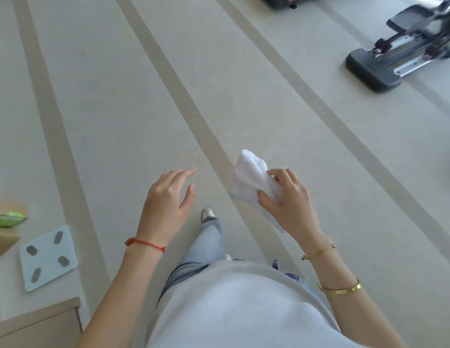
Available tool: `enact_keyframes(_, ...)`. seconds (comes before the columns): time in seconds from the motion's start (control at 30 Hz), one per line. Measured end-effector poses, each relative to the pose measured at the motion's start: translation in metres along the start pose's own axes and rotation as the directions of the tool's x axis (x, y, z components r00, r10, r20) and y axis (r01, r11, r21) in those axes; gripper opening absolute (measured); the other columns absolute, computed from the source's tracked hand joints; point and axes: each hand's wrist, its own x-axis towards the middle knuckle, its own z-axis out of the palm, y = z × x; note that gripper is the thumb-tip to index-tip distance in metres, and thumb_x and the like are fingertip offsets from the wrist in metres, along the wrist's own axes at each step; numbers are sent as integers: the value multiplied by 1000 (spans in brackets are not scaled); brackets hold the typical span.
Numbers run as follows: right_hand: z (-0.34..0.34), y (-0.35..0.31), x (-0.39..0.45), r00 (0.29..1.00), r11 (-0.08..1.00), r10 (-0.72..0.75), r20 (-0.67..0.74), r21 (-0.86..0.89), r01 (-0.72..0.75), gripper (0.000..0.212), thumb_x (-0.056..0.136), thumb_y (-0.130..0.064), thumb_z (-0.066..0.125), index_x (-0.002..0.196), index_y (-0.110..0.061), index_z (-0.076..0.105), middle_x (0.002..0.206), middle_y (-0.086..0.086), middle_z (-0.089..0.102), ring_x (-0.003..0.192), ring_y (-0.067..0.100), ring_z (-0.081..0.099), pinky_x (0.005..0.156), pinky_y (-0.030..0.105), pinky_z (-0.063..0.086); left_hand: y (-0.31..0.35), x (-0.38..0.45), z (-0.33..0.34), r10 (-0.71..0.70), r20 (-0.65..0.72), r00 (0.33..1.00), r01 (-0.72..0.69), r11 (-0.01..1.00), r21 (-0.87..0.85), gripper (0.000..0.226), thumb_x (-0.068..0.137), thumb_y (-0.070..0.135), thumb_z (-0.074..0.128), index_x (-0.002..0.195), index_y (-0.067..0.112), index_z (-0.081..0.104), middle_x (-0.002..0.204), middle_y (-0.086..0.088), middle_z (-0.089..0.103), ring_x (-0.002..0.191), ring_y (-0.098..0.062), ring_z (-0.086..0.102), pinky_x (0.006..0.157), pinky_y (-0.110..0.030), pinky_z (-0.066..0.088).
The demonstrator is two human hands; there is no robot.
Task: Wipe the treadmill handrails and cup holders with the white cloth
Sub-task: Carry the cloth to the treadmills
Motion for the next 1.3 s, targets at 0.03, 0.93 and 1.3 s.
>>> enact_keyframes(0.03, 0, 5, 12, 1000, 1000, 15, -10, 6, -15, 33, 81, -28, 69, 109, -17, 57, 96, -4, 55, 70, 20, 53, 60, 39, 48, 1, 17, 4, 15, 16, 1000, -15, 1000, 4, 31, 95, 12, 57, 125, 9, 62, 120, -7, 66, 111, -26, 60, 98, -38, 45)
enact_keyframes(0.93, -39, 163, 514, 923, 967, 250, -294, 36, -250, 35, 79, -30, 68, 110, -19, 57, 95, -7, 55, 72, 18, 56, 57, 35, 49, 57, 621, 135, 306, 211, 928, -304, 952, -42, 32, 96, 13, 55, 127, 9, 61, 120, -8, 64, 113, -27, 58, 99, -45, 46)
enact_keyframes(1.3, -130, 287, 764, 925, 967, 245, -290, 7, -254, 35, 80, -28, 70, 111, -16, 58, 99, -4, 56, 77, 18, 55, 62, 31, 46, 156, 888, 232, 339, 190, 922, -335, 941, -53, 36, 95, 21, 48, 127, 11, 61, 120, -7, 65, 112, -26, 58, 97, -41, 47)
